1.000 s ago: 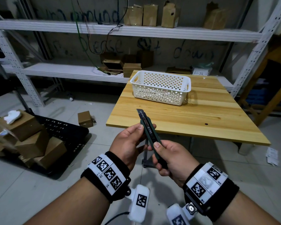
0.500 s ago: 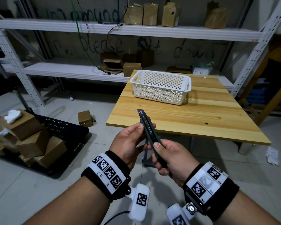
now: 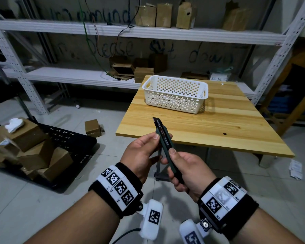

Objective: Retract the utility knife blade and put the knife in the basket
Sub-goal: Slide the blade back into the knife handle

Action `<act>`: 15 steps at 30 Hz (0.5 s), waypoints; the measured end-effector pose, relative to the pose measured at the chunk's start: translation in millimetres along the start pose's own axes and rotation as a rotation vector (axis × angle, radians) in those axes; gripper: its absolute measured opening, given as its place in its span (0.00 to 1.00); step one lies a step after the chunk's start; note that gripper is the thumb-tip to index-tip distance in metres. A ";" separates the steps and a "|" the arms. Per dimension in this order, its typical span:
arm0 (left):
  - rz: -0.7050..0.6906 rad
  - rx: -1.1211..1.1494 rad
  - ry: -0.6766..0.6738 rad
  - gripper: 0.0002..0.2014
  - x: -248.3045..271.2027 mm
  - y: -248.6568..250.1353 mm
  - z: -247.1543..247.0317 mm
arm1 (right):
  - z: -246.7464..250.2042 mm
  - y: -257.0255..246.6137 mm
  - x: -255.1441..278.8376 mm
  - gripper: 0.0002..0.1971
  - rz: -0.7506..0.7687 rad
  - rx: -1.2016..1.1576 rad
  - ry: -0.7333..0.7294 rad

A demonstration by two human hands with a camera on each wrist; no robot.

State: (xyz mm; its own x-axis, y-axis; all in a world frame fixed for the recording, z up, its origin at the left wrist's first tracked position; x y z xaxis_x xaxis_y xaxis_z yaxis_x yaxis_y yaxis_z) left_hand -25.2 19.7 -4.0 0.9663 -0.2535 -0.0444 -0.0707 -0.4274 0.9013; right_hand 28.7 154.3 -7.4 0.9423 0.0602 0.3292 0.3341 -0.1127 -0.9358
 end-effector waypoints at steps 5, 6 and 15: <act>0.003 -0.007 0.006 0.12 -0.2 -2.0 2.1 | -0.6 0.1 -0.2 0.20 -0.002 -0.016 -0.016; 0.004 -0.006 0.006 0.12 -0.3 -2.2 2.5 | -0.9 -0.2 0.0 0.20 0.001 -0.015 -0.021; 0.015 0.000 0.019 0.12 -0.7 -3.2 4.0 | -0.9 -1.7 0.4 0.18 0.009 -0.008 -0.046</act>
State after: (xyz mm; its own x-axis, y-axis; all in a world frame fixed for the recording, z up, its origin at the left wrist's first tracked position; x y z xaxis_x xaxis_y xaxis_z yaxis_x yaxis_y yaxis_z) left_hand -26.6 17.8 -8.5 0.9696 -0.2435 -0.0226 -0.0853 -0.4235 0.9019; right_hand 28.5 153.6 -5.6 0.9435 0.1050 0.3144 0.3259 -0.1209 -0.9376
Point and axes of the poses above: each hand's wrist, its own x-axis away from the middle knuckle, its own z-axis out of the back of the hand, y = z × x, the point moved 5 cm from there along -x, towards the middle knuckle, and after that the axes turned 6 degrees about -z, right-handed, at the moved point
